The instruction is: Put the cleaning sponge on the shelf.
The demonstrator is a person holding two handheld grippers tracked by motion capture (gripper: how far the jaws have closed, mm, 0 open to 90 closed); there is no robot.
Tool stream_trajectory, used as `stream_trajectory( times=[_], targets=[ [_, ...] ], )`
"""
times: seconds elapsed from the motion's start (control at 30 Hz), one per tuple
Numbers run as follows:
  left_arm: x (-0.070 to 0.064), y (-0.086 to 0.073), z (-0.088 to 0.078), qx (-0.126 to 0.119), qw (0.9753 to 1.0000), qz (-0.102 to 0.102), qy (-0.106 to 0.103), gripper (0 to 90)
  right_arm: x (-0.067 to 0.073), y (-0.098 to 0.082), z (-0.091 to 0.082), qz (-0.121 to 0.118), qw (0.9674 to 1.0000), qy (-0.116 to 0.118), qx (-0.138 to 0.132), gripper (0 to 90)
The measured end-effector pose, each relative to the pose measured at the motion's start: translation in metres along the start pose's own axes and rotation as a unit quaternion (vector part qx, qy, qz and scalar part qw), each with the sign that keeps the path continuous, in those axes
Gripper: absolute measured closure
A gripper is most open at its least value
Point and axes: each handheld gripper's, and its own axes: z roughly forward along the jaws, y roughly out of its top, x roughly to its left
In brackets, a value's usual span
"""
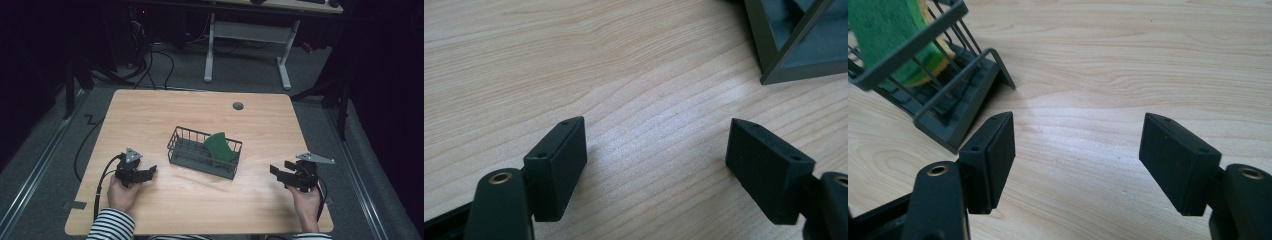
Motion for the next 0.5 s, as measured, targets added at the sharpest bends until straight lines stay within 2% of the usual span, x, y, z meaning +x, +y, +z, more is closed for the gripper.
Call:
stream_trajectory(
  times=[0.13,0.5],
  targets=[
    [0.0,0.0,0.0,0.0,1.0,0.0,0.0,24.9,0.002,-0.003,0.007,-0.006,1.0,0.001,0.002,30.7],
    [0.0,0.0,0.0,0.0,1.0,0.0,0.0,24.9,0.004,-0.015,0.027,-0.007,0.9998,-0.016,0.012,31.4]
  ],
)
